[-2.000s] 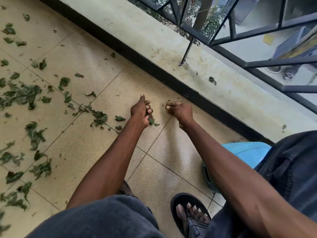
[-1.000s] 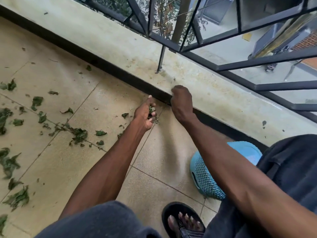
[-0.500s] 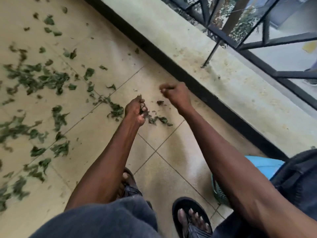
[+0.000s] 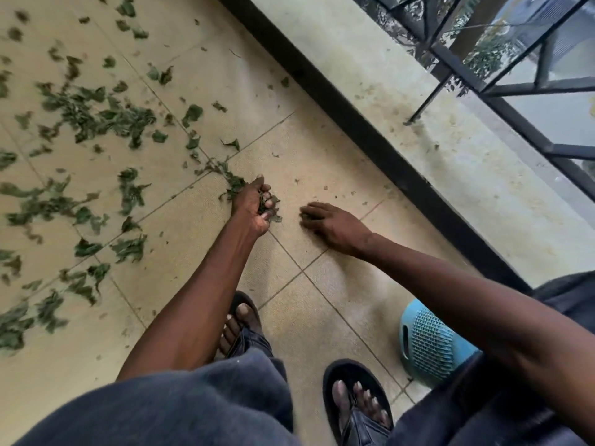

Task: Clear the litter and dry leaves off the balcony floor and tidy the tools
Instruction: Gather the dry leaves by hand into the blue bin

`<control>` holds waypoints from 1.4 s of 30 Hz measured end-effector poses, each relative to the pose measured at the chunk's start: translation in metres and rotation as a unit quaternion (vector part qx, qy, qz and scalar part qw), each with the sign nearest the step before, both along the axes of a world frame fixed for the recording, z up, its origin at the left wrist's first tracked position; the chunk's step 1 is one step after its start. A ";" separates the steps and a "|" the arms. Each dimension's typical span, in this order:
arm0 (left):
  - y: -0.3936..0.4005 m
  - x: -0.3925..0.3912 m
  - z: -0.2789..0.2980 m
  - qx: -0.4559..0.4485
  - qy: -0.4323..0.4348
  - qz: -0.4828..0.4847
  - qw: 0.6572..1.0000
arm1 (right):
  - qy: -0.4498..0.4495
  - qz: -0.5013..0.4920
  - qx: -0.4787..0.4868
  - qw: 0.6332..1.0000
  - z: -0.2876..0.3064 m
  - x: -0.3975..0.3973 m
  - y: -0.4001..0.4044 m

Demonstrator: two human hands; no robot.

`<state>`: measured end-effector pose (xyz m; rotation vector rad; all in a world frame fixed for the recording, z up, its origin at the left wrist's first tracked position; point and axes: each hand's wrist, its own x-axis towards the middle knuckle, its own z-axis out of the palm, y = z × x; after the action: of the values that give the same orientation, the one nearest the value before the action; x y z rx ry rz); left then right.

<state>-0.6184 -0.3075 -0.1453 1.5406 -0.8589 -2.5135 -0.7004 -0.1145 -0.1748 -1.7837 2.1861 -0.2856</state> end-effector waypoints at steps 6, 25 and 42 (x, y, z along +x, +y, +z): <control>0.011 0.003 -0.010 0.020 -0.018 -0.025 0.999 | 0.012 -0.003 0.126 0.992 0.003 -0.007 0.033; 0.011 0.016 -0.010 0.020 -0.009 0.032 0.999 | -0.291 -0.274 -0.006 0.917 0.083 0.045 -0.101; -0.085 0.099 0.006 0.022 -0.036 0.211 0.976 | -0.249 -0.292 -0.012 0.924 0.056 0.018 -0.230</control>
<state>-0.5194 -0.3929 -0.1393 1.6307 -0.4227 -2.1950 -0.6822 -0.3447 -0.1183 -0.8758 2.2528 -0.7982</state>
